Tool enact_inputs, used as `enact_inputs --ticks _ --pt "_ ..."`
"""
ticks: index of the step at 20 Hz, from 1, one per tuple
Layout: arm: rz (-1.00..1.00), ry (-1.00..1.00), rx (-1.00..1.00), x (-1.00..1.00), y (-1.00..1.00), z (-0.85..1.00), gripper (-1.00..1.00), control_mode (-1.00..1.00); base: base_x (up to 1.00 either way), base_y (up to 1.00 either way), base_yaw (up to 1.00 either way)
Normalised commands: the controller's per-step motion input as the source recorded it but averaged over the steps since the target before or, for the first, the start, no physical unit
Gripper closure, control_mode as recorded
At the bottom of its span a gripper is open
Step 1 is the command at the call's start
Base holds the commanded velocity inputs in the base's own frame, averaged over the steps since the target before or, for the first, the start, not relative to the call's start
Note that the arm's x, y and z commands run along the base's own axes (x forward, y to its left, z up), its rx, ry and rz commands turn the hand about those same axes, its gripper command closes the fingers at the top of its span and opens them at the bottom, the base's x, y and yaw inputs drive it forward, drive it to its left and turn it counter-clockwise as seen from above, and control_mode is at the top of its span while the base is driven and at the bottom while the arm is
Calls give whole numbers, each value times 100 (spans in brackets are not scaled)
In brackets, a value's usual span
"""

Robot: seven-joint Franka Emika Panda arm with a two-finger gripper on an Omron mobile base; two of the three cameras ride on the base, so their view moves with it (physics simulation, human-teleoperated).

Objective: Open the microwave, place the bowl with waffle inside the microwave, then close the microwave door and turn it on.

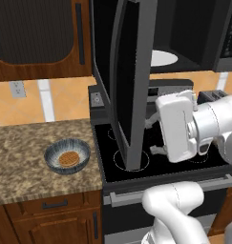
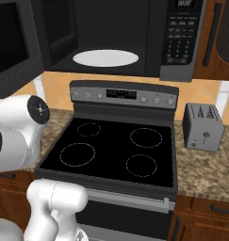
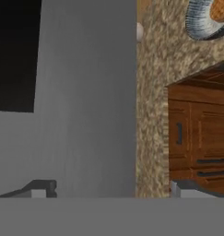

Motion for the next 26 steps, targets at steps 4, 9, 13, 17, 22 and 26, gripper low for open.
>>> enact_inputs --ticks 4,9,13,17,22,26 --pt "0 0 -17 36 -79 -33 -100 -100 0 0 0" --pt "-3 -7 -20 85 -21 -86 -100 -100 0 0 0" --pt "3 0 -37 100 9 -100 -100 -100 0 0 0" --pt "4 0 -31 91 7 -94 -100 -100 0 0 0" --pt "1 13 -25 44 1 -60 -100 -100 0 0 0" --pt "3 2 -3 45 6 -55 -100 -100 0 0 0"
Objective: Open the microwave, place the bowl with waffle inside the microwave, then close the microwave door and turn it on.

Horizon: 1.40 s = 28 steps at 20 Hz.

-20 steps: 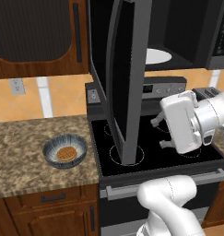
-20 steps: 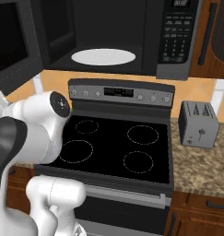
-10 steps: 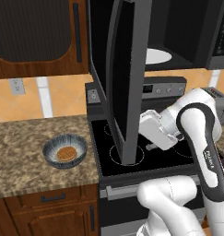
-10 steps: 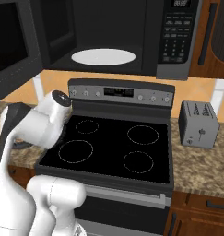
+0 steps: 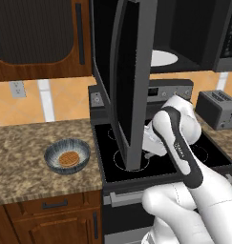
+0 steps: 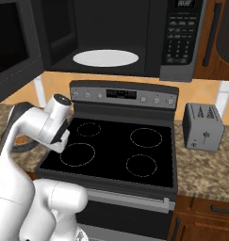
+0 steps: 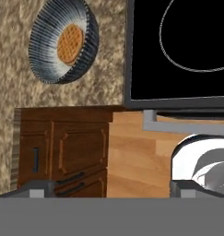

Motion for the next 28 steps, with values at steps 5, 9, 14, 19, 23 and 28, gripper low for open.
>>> enact_inputs --ticks 5,9,14,19,23,28 --pt "8 3 5 31 42 -14 -100 -100 0 0 0" --pt "8 7 0 35 79 -21 -100 -100 0 0 0" --pt "1 12 0 43 50 -13 -100 -100 0 0 0" --pt "0 1 0 57 35 -24 -100 -100 0 0 0" --pt "0 1 0 61 31 -27 -100 -100 0 0 0" --pt "0 1 0 61 26 -33 -100 -100 0 0 0"
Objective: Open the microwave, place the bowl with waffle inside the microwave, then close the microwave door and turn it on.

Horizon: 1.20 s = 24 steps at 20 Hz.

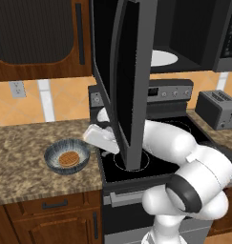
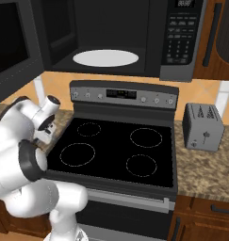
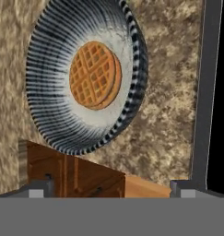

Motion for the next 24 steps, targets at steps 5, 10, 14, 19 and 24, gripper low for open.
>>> enact_inputs --ticks 5,10,14,19,24 --pt "0 0 -7 57 41 -38 -100 -100 0 0 0" --pt "-3 0 -13 52 12 -45 -100 -100 0 0 0" --pt "-1 2 -5 36 5 -31 -100 -100 0 0 0" --pt "0 0 0 31 2 -27 -100 -100 0 0 0" --pt "0 0 0 16 7 -24 100 -100 0 0 0"
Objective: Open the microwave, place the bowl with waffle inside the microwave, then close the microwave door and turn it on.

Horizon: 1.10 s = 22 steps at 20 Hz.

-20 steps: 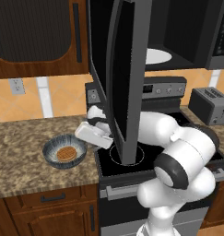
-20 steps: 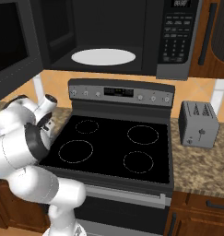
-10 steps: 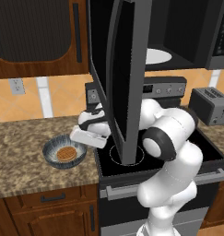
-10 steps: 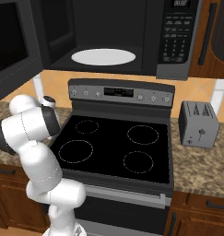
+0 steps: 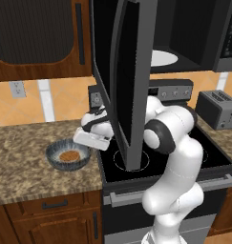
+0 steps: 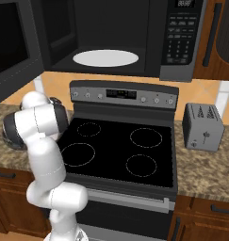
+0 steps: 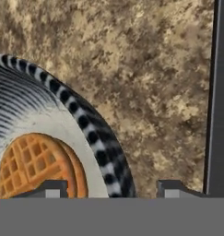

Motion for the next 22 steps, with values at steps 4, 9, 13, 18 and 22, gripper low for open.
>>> enact_inputs --ticks 4,9,13,18,22 --pt "0 1 0 0 1 0 100 -100 0 0 0" --pt "0 -2 0 0 0 0 100 -100 0 0 0" --pt "-8 -6 2 -4 -21 18 100 -100 0 0 0" --pt "-11 -1 0 -13 -75 40 100 -100 0 0 0" --pt "0 -5 0 -33 -100 48 100 -100 0 0 0"
